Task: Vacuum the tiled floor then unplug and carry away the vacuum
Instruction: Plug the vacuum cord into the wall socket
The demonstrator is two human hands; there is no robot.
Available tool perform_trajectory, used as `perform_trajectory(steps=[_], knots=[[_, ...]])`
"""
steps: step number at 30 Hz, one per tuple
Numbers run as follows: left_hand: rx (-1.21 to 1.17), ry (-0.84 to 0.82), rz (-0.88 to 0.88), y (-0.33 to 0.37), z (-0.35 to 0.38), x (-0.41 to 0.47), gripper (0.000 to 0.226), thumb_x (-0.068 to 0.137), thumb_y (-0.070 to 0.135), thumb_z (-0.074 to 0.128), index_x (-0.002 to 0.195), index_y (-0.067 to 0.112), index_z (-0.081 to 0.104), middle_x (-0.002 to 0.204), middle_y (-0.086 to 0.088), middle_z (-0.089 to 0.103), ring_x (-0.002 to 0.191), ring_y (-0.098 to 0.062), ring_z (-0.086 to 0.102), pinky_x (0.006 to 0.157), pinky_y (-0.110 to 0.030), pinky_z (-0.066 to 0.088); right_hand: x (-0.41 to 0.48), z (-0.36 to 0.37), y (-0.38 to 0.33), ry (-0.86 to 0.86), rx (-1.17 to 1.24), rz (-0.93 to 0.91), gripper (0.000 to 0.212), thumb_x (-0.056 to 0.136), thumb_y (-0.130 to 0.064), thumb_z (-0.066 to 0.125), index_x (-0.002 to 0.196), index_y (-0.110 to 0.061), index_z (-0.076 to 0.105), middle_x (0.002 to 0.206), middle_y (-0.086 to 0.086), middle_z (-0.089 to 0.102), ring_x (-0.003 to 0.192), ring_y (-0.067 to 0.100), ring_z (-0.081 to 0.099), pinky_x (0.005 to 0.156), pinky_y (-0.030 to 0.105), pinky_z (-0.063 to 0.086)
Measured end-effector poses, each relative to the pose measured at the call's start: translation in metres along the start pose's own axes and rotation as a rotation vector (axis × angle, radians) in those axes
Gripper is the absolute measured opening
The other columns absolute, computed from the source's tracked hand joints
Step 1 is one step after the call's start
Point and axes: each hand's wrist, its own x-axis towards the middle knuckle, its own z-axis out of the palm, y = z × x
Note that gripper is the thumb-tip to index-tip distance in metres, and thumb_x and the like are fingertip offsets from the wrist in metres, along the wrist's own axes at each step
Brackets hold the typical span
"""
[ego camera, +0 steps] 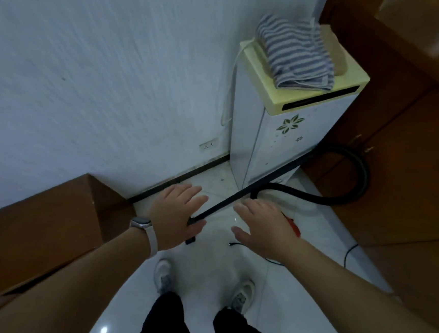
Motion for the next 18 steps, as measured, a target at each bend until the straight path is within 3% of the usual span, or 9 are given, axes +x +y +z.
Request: perform_trajectory(steps=[4, 8, 18], knots=[[-0.009, -0.101, 0.047, -0.022, 0.039, 0.033, 0.057, 0.086, 0.055, 0.041, 0.128, 0.02, 0.058, 0.137, -0.009, 0.056, 0.127, -0.031, 0.052, 0.105, -0.05, 0.039, 0.021, 0.037, 0.014, -0.055, 0.008, 0.074, 0.061, 0.096, -0.055, 0.045, 0.145, -0.019, 0.049, 0.148, 0.008, 0.05, 0.133, 0.028, 0.048, 0.108, 0.042, 0.039], [-0.052, -0.11, 0.1, -0.061, 0.1, 0.069, 0.057, 0.087, 0.053, 0.042, 0.129, 0.017, 0.058, 0.138, -0.01, 0.055, 0.126, -0.033, 0.052, 0.104, -0.05, 0.039, 0.054, 0.103, 0.03, -0.087, 0.083, 0.118, 0.057, 0.087, -0.05, 0.051, 0.124, -0.01, 0.067, 0.12, 0.014, 0.067, 0.103, 0.033, 0.065, 0.084, 0.041, 0.05], [-0.073, -0.232, 0.229, -0.112, 0.346, 0.137, 0.066, 0.086, 0.055, 0.032, 0.136, 0.017, 0.051, 0.144, -0.012, 0.049, 0.133, -0.035, 0.044, 0.108, -0.052, 0.033, 0.145, 0.324, 0.099, -0.104, 0.072, 0.191, 0.06, 0.086, -0.05, 0.044, 0.126, -0.01, 0.065, 0.12, 0.012, 0.066, 0.107, 0.035, 0.063, 0.09, 0.045, 0.049]])
